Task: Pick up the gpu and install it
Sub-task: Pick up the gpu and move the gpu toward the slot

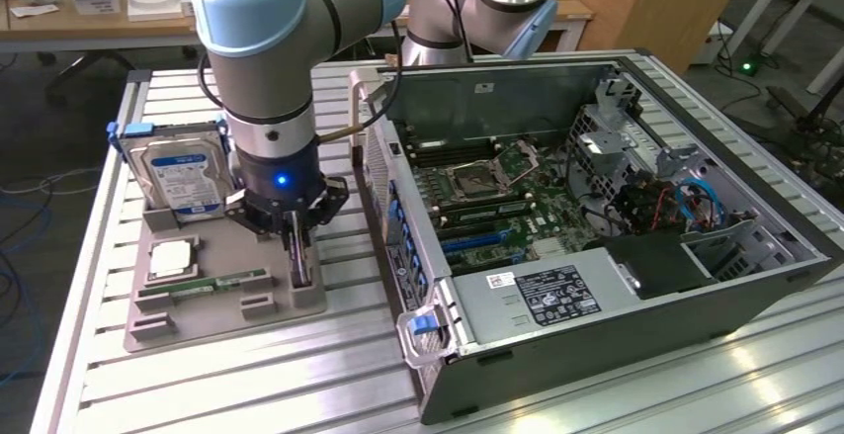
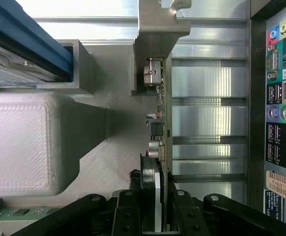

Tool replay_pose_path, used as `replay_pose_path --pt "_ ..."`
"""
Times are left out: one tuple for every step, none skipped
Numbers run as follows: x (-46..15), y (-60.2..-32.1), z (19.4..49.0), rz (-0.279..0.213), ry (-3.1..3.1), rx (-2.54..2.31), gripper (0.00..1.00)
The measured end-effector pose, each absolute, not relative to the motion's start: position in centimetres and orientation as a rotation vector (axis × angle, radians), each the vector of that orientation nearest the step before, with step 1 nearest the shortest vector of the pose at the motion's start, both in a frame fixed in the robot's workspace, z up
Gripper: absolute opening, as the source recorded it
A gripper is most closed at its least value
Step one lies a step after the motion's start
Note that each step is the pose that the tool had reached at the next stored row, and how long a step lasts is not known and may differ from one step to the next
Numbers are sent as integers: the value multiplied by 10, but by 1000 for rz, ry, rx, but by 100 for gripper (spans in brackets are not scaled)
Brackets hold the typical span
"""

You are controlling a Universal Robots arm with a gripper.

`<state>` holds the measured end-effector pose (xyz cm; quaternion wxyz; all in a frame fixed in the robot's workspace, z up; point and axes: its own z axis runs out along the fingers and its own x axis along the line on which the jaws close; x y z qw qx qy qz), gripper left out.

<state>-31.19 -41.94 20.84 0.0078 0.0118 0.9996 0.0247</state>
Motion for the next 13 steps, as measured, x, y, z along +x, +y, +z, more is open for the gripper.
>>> replay_pose_path --pt "-312 -419 208 77 3125 37 28" --pt "-312 -419 208 77 3125 37 28" --pt "-312 -419 208 77 3125 37 28" --pt "-312 -419 208 77 3125 37 28" --pt "-312 -419 208 77 3125 37 28" --pt "-312 -419 208 77 3125 37 28" --pt "-312 -419 208 77 3125 37 28" --pt "-312 -419 208 77 3125 37 28" --pt "-312 -419 208 77 3125 37 28" --pt "-312 -419 208 77 3125 37 28" --pt "-312 -419 208 77 3125 37 28" --pt "-312 -419 208 77 3125 37 28" --pt "-312 -419 209 77 3125 37 28"
